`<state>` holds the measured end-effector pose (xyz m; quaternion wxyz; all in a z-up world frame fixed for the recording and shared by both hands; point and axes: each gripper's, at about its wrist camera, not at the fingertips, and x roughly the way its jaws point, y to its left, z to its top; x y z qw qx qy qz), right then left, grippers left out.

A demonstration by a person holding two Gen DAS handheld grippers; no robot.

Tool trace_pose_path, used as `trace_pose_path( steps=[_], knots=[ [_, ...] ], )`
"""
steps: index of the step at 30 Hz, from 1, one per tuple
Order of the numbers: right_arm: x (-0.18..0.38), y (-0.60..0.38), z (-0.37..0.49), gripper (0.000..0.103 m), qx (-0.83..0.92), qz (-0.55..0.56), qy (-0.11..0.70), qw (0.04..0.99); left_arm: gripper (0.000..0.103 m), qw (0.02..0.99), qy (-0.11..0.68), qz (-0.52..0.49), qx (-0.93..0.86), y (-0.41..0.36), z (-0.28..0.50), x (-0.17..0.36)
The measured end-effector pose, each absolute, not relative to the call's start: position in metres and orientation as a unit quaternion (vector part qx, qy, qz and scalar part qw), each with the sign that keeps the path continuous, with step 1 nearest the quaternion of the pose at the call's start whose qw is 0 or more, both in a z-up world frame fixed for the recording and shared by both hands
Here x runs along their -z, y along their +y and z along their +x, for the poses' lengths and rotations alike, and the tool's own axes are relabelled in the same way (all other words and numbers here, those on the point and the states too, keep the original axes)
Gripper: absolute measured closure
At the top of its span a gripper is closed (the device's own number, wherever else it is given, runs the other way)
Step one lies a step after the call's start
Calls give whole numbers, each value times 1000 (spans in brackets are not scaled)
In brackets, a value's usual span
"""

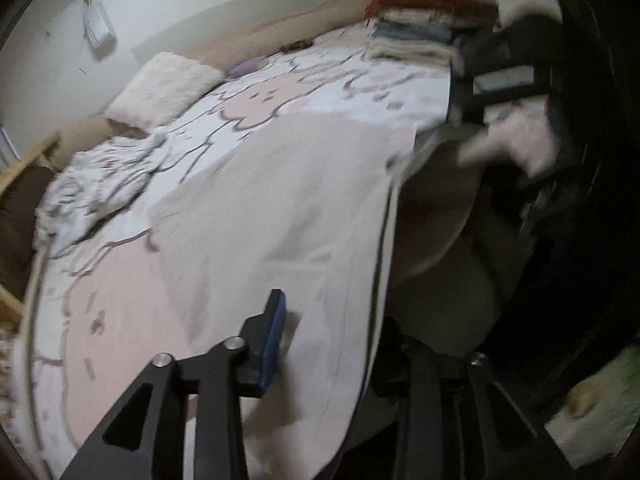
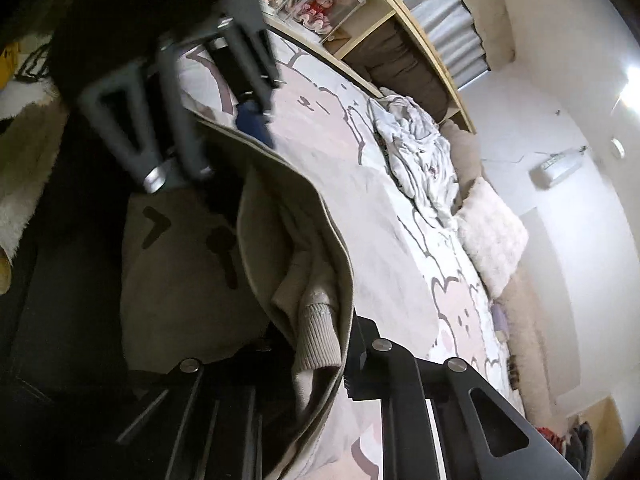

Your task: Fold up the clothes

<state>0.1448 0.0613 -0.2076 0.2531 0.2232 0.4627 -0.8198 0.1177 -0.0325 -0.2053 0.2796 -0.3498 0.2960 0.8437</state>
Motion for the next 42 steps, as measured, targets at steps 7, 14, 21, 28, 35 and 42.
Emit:
trace_pose_path(
  steps=[7,14,21,28,35,42],
  knots=[
    [197,68,137,89,822,233,452,257,89,243,342,-351,-837,-51,107,215],
    [177,60,129,92,827,215,465,233,95,265,197,-388,-860,-60,61,172],
    [83,109,66,93,864,192,444,141,95,306,110,-323,-889,-11,-16,51],
    [-59,206,11,93,885,155,440,-2,95,382,103,-232,-889,93,-73,-86],
    [-179,310,-1,93,881,143,425,-147,95,469,88,-165,-863,215,-115,-192],
    [-244,410,2,93,846,169,422,-278,95,525,69,-144,-836,347,-146,-259]
  ],
)
